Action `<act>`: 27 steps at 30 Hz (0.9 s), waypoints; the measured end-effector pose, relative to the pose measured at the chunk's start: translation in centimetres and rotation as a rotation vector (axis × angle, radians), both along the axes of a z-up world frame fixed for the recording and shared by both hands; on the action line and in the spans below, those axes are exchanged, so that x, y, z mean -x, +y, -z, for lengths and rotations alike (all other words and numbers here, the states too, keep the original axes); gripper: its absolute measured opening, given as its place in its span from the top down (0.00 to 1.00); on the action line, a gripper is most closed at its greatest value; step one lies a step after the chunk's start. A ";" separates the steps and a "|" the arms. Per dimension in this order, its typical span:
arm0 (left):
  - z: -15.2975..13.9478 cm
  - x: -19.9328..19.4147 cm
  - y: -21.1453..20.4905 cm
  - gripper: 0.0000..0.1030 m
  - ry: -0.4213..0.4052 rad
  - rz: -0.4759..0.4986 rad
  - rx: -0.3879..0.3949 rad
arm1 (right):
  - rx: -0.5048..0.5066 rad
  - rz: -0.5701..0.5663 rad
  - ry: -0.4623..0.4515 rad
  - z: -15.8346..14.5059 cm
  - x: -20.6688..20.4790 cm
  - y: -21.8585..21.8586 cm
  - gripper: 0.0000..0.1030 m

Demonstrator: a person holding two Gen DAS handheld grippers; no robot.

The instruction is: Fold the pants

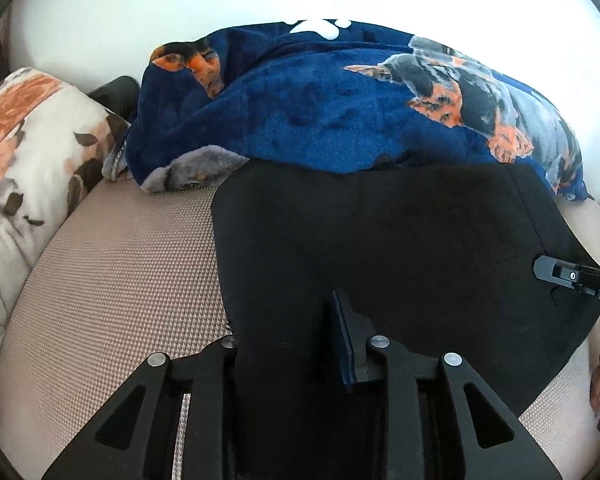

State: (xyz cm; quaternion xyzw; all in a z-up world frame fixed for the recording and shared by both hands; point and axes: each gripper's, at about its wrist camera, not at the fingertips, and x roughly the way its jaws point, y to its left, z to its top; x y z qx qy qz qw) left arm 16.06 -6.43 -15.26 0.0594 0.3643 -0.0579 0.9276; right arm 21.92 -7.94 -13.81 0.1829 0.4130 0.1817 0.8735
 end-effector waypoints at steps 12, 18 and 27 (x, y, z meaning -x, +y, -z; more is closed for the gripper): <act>0.0 0.1 -0.4 0.65 -0.017 -0.024 -0.037 | 0.261 0.087 -0.084 -1.0 1.1 2.8 0.65; 0.0 0.2 -0.4 0.54 -0.027 -0.055 -0.063 | 0.315 0.110 -0.089 -1.1 1.3 3.2 0.61; 0.0 0.3 -0.4 0.52 -0.032 -0.067 -0.080 | 0.360 0.120 -0.089 -1.1 1.2 3.6 0.58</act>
